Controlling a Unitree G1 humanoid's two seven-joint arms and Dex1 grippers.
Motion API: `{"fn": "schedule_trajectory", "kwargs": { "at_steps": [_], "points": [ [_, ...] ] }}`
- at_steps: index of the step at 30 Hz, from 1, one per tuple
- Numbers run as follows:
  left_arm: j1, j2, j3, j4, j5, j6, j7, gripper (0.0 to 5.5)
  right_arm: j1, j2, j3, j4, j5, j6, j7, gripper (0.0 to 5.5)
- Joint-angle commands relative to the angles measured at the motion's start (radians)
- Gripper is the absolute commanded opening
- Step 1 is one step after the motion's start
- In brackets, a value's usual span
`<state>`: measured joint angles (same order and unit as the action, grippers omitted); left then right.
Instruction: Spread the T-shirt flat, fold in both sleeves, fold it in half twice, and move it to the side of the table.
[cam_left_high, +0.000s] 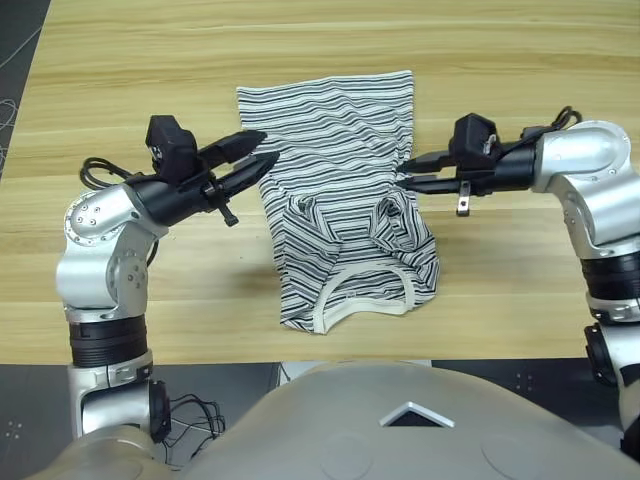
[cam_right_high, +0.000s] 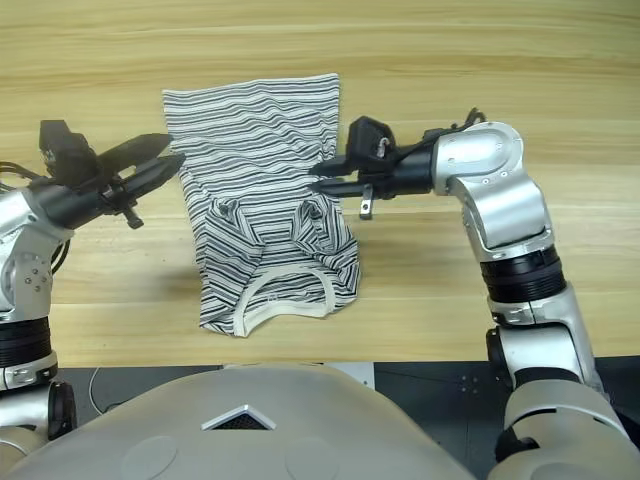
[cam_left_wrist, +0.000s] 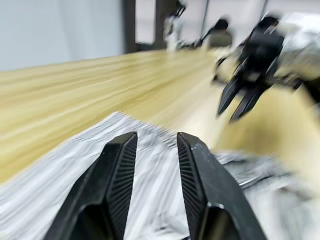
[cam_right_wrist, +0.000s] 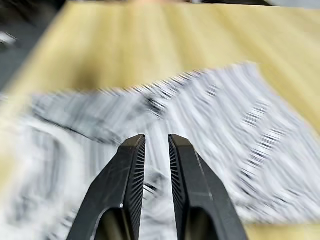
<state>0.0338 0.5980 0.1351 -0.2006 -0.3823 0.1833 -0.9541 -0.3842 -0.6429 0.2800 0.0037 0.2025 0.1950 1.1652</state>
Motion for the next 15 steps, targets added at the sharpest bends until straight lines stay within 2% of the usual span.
{"fn": "schedule_trajectory", "kwargs": {
  "at_steps": [1, 4, 9, 13, 14, 15],
  "points": [
    [0.244, 0.219, -0.013, -0.080, 0.511, -0.587, 0.034, 2.06, 0.040, -0.247, -0.010, 0.332, -0.210, -0.683, 0.083, 1.51],
    [0.391, 0.306, 0.067, -0.124, 0.588, -0.746, -0.015, 2.52, 0.088, -0.300, 0.006, 0.380, -0.203, -0.875, 0.143, 2.04],
    [0.559, 0.378, 0.171, -0.149, 0.548, -0.817, -0.076, 3.17, 0.164, -0.314, 0.046, 0.360, -0.160, -0.957, 0.209, 2.81],
    [0.641, 0.383, 0.163, -0.143, 0.583, -0.865, -0.054, 3.77, 0.200, -0.308, 0.069, 0.352, -0.141, -0.997, 0.231, 3.52],
    [0.653, 0.376, 0.145, -0.137, 0.606, -0.868, -0.046, 3.81, 0.209, -0.303, 0.073, 0.352, -0.143, -1.004, 0.228, 3.77],
    [0.660, 0.367, 0.120, -0.127, 0.640, -0.888, -0.032, 3.81, 0.217, -0.292, 0.079, 0.358, -0.152, -1.020, 0.218, 3.77]
  ]
}}
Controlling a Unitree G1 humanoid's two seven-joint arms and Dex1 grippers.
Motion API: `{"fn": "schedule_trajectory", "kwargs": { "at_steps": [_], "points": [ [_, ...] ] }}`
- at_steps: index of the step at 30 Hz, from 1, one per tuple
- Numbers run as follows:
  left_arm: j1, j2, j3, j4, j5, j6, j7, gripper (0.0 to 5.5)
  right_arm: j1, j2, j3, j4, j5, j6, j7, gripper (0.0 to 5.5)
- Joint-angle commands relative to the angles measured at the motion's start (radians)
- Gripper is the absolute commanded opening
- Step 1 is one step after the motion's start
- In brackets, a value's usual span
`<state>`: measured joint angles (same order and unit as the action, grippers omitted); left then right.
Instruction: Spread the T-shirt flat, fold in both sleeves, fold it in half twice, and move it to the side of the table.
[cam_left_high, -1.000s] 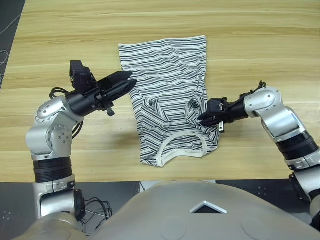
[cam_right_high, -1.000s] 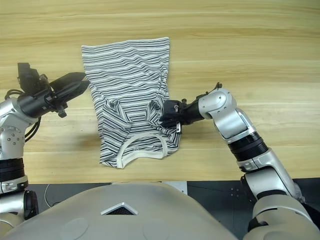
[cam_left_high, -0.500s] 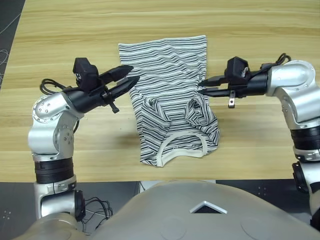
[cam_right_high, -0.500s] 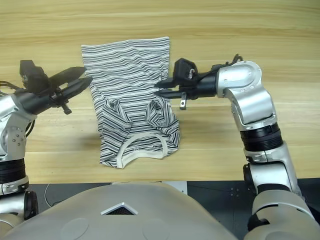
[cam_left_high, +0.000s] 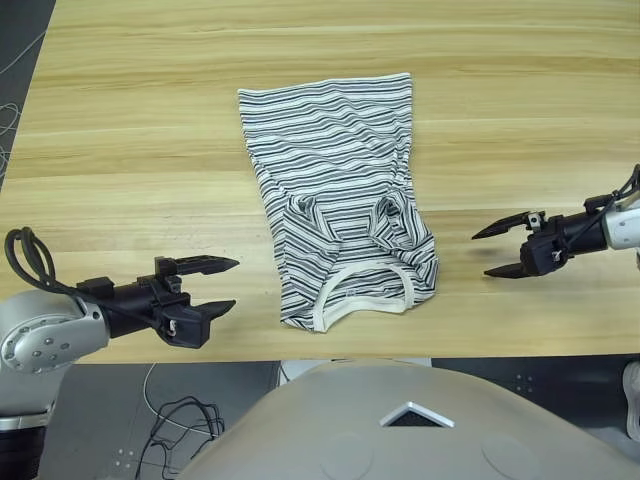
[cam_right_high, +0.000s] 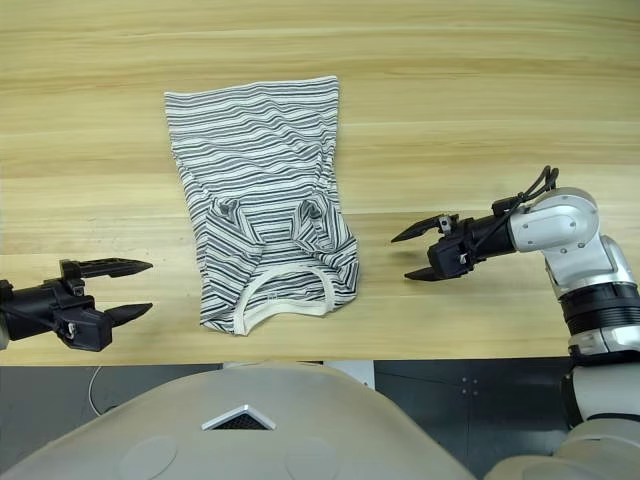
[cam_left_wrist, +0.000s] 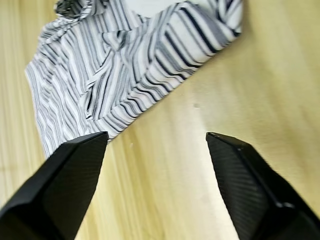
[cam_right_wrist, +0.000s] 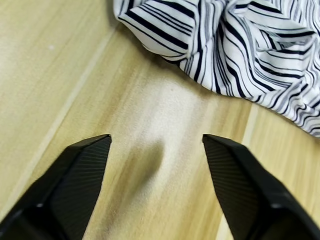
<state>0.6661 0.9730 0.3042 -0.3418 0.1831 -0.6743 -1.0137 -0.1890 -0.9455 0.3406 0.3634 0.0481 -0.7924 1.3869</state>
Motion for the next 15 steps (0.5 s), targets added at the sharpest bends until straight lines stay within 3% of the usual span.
{"fn": "schedule_trajectory", "kwargs": {
  "at_steps": [1, 9, 15],
  "points": [
    [0.023, -0.020, -0.074, 0.025, 0.104, -0.049, 0.046, 3.81, 0.027, 0.022, 0.023, 0.005, -0.009, -0.048, -0.016, 3.77],
    [-0.127, -0.114, -0.255, 0.243, 0.423, -0.251, 0.337, 3.81, 0.022, 0.121, 0.076, 0.104, -0.135, -0.266, -0.184, 3.77],
    [-0.190, -0.137, -0.293, 0.311, 0.559, -0.360, 0.578, 3.81, -0.006, 0.149, 0.116, 0.136, -0.187, -0.364, -0.272, 3.77]
  ]
}}
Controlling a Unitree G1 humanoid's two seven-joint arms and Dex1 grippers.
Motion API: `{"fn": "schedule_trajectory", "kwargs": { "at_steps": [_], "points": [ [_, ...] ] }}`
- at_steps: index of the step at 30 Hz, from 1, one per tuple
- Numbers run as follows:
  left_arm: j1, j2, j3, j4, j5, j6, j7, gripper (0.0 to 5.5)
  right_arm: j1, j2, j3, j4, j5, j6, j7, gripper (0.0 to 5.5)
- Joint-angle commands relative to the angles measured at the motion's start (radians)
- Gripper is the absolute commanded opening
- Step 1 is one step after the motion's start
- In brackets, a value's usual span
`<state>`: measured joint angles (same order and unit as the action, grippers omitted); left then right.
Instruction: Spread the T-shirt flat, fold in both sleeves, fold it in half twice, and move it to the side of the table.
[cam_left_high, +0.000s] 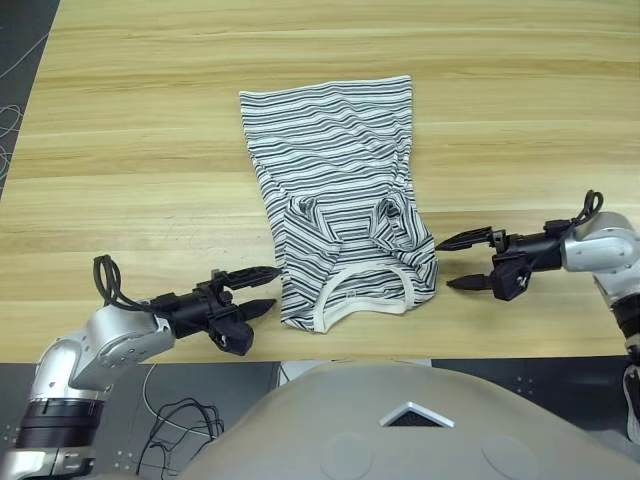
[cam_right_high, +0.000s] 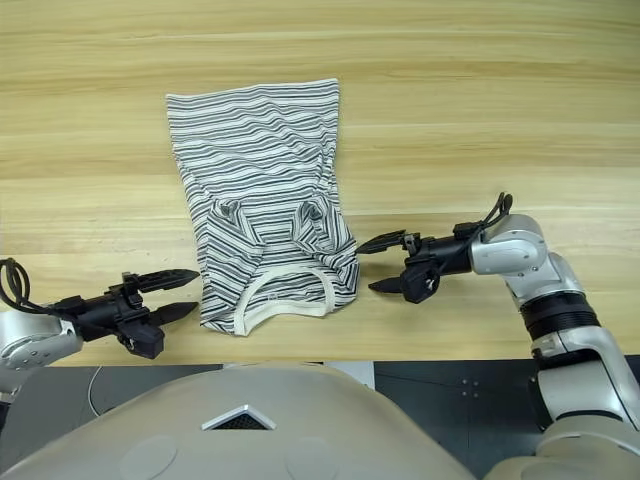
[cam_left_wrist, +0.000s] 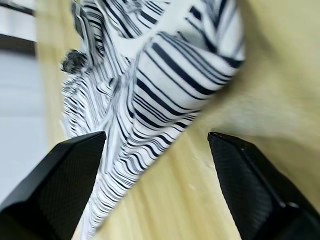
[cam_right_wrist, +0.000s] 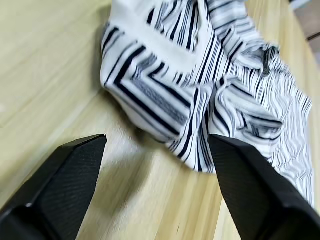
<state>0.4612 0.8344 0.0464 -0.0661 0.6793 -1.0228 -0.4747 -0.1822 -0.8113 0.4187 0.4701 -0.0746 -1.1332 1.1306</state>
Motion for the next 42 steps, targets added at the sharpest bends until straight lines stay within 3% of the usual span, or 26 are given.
{"fn": "schedule_trajectory", "kwargs": {
  "at_steps": [1, 17, 33, 38, 42],
  "points": [
    [0.021, 0.002, -0.053, 0.033, 0.050, -0.019, 0.049, 3.81, -0.018, 0.022, 0.047, 0.033, -0.070, -0.028, -0.026, 3.77],
    [-0.015, 0.046, -0.161, 0.034, -0.006, 0.037, 0.073, 3.81, -0.056, 0.051, 0.174, 0.064, -0.163, -0.047, -0.147, 3.62],
    [-0.090, 0.102, -0.321, 0.068, -0.001, 0.125, -0.031, 1.29, -0.074, 0.008, 0.252, 0.006, -0.078, 0.003, -0.111, 0.75],
    [-0.113, 0.110, -0.363, 0.072, -0.018, 0.151, -0.065, 0.59, -0.075, 0.014, 0.255, 0.003, -0.074, 0.005, -0.111, 0.11],
    [-0.123, 0.124, -0.374, 0.036, -0.104, 0.186, -0.109, 0.11, -0.057, -0.004, 0.263, -0.065, 0.020, 0.082, -0.070, 0.10]
  ]
}}
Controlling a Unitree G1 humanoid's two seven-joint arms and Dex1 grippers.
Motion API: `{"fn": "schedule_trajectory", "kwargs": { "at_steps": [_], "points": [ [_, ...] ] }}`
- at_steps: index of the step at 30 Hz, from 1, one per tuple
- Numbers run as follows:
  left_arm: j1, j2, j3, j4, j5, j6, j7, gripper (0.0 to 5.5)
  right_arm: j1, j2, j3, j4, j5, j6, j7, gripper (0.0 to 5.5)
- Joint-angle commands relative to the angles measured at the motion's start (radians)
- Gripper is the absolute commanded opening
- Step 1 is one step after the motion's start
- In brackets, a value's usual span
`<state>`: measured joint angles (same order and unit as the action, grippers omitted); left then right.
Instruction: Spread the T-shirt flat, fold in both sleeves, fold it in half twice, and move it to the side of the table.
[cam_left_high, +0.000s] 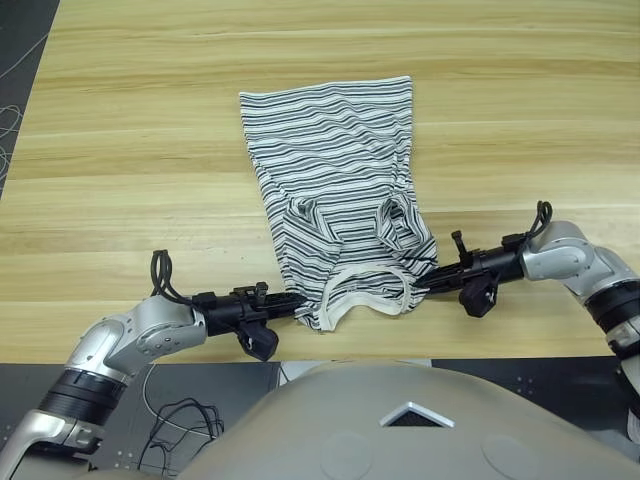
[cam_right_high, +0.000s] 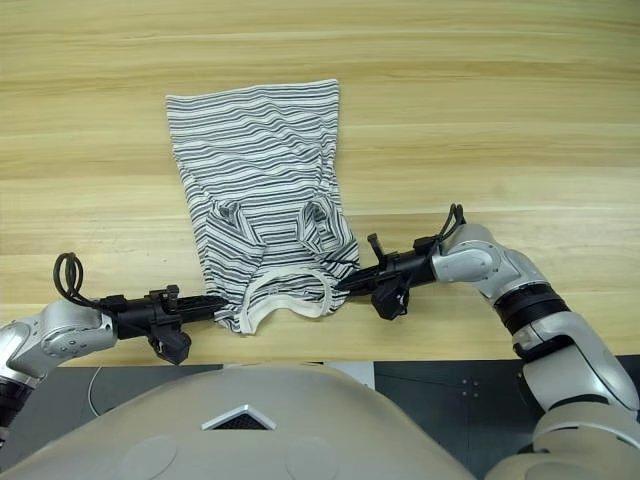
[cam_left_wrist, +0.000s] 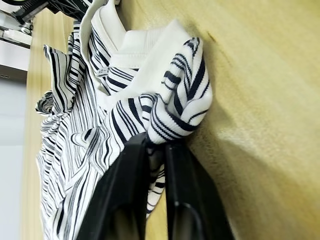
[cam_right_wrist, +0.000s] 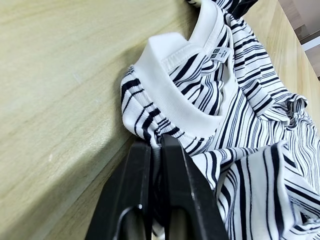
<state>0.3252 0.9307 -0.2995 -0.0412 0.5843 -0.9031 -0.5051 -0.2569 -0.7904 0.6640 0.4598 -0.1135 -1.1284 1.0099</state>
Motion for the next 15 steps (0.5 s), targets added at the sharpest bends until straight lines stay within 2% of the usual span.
{"fn": "schedule_trajectory", "kwargs": {
  "at_steps": [1, 3, 4, 6, 8, 11, 15],
  "points": [
    [0.017, 0.034, -0.021, -0.013, -0.065, 0.089, -0.094, 0.11, 0.023, -0.038, 0.020, -0.102, 0.115, 0.134, 0.079, 0.10],
    [0.037, 0.048, -0.001, -0.085, -0.212, 0.184, -0.141, 0.11, 0.032, -0.067, 0.014, -0.204, 0.217, 0.275, 0.142, 0.10],
    [0.059, 0.072, 0.013, -0.154, -0.329, 0.301, -0.202, 0.11, 0.032, -0.099, 0.003, -0.288, 0.298, 0.407, 0.191, 0.10],
    [0.102, 0.188, 0.053, -0.345, -0.654, 0.572, -0.348, 0.11, 0.008, -0.163, -0.033, -0.479, 0.510, 0.692, 0.281, 0.10],
    [0.128, 0.298, 0.106, -0.492, -0.909, 0.734, -0.451, 0.11, -0.014, -0.201, -0.068, -0.595, 0.650, 0.873, 0.341, 0.10],
    [0.144, 0.388, 0.181, -0.592, -1.080, 0.823, -0.556, 0.11, -0.021, -0.257, -0.112, -0.694, 0.764, 1.055, 0.426, 0.10],
    [0.171, 0.430, 0.293, -0.667, -1.199, 0.895, -0.655, 0.11, -0.033, -0.275, -0.181, -0.754, 0.836, 1.227, 0.497, 0.10]
  ]
}}
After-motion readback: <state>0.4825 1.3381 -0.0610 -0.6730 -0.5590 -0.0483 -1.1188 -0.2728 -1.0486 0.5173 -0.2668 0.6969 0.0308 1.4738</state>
